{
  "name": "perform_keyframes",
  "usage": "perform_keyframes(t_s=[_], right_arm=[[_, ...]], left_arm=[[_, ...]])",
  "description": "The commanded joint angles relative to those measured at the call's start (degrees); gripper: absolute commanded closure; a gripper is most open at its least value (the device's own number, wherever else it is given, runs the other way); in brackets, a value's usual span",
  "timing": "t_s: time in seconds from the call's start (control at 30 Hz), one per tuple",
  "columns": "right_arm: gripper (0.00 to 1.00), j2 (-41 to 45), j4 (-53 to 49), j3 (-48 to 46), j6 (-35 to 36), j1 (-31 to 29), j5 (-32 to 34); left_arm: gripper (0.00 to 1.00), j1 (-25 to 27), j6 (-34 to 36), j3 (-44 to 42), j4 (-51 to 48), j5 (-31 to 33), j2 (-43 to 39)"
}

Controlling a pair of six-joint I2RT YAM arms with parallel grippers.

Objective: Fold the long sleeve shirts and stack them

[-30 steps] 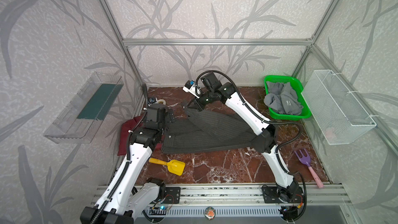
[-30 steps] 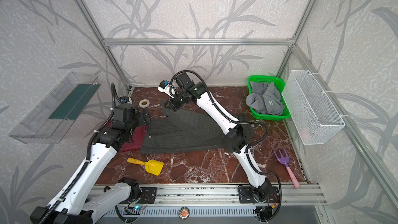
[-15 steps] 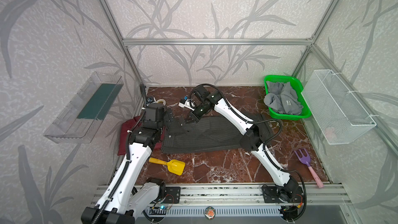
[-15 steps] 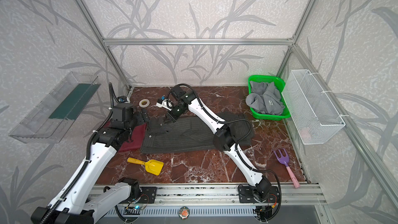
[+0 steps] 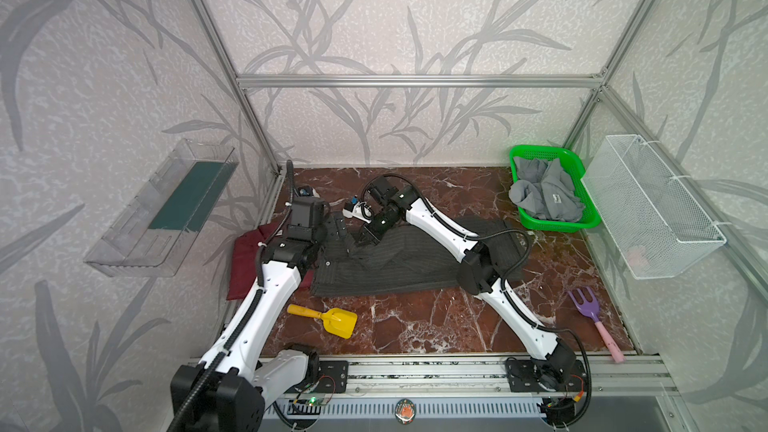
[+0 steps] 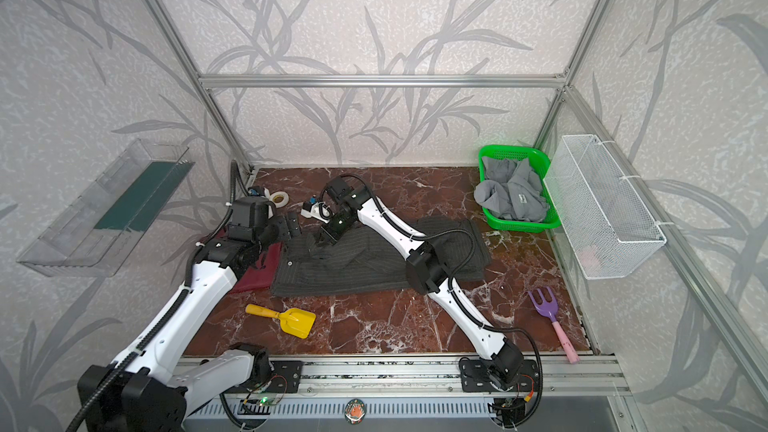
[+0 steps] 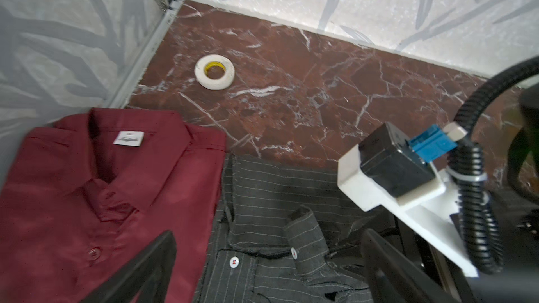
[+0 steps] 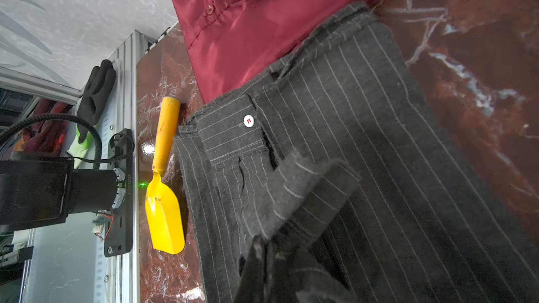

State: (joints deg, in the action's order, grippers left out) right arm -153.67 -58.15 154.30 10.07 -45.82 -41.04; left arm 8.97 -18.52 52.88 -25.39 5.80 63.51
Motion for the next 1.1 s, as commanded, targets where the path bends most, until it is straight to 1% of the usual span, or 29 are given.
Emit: perform_keyframes(t_s=[0.0, 0.03, 0.13, 0.17, 0.23, 0.37, 0.47, 0.53, 0.6, 0.67, 0.8, 0.87, 0.93, 0.97, 1.0, 1.03, 1.07], right_arm=[[1.0, 6.98, 1.08, -4.0, 3.4, -0.28, -2.4], [1.0, 7.94, 0.98, -5.15, 4.4, -0.23, -3.07], [1.0, 9.07, -0.26, -6.31, 6.35, -0.08, -4.24], [1.0, 9.17, -1.07, -6.0, 6.98, -0.05, -4.53], [1.0, 9.71, -2.7, -5.07, 7.98, 0.11, -4.88], [1.0, 12.41, -1.32, -7.73, 8.19, 0.86, -6.81], [1.0, 13.92, -1.19, -9.72, 9.29, 1.0, -8.24], [1.0, 14.69, -1.28, -10.81, 10.03, 1.09, -9.14], [1.0, 15.3, -1.36, -11.6, 10.52, 1.18, -9.82], [1.0, 15.66, -1.77, -12.04, 11.1, 1.17, -10.9], [1.0, 16.62, -1.77, -12.92, 11.56, 1.17, -11.65], [1.0, 16.81, -1.93, -13.0, 11.64, 1.13, -11.78], [1.0, 16.82, -2.14, -13.13, 11.82, 1.15, -11.74], [1.0, 16.75, -2.14, -13.27, 11.82, 1.17, -11.59], [1.0, 16.59, -2.3, -13.32, 11.82, 1.17, -11.21], [1.0, 16.49, -2.23, -13.32, 11.73, 1.14, -10.64], [1.0, 16.42, -2.28, -13.24, 11.71, 1.17, -10.21]], left_arm=[[0.01, -0.25, 3.6, -3.14, 5.08, -4.31, -2.18], [0.01, -0.27, 3.04, -5.16, 7.39, -2.86, -3.64], [0.01, -0.26, 3.7, -10.47, 13.46, -3.3, -7.74], [0.02, -0.24, 3.56, -10.97, 13.81, -4.06, -8.35], [0.03, -0.25, 3.32, -11.27, 13.32, -7.93, -8.4], [0.01, -0.55, -1.26, -11.58, 11.41, -9.96, -8.21], [0.02, -2.2, -3.53, -12.83, 13.53, -18.8, -10.43], [0.02, -2.49, -3.85, -14.93, 16.02, -22.16, -12.43], [0.05, -2.55, -3.79, -16.41, 16.37, -22.0, -13.44], [0.1, -2.56, -3.51, -16.93, 16.66, -22.9, -13.38], [0.15, -2.81, -5.51, -16.58, 18.4, -28.54, -11.17], [0.2, -3.1, -6.41, -16.33, 18.86, -30.29, -10.09], [0.29, -3.58, -6.72, -16.19, 18.88, -31.1, -10.02], [0.35, -3.71, -7.06, -16.23, 19.02, -30.91, -10.26], [0.44, -3.81, -7.35, -16.37, 18.97, -31.04, -10.48], [0.51, -3.79, -7.3, -16.36, 18.73, -31.66, -10.57], [0.55, -3.8, -7.19, -16.19, 18.15, -32.03, -10.4]])
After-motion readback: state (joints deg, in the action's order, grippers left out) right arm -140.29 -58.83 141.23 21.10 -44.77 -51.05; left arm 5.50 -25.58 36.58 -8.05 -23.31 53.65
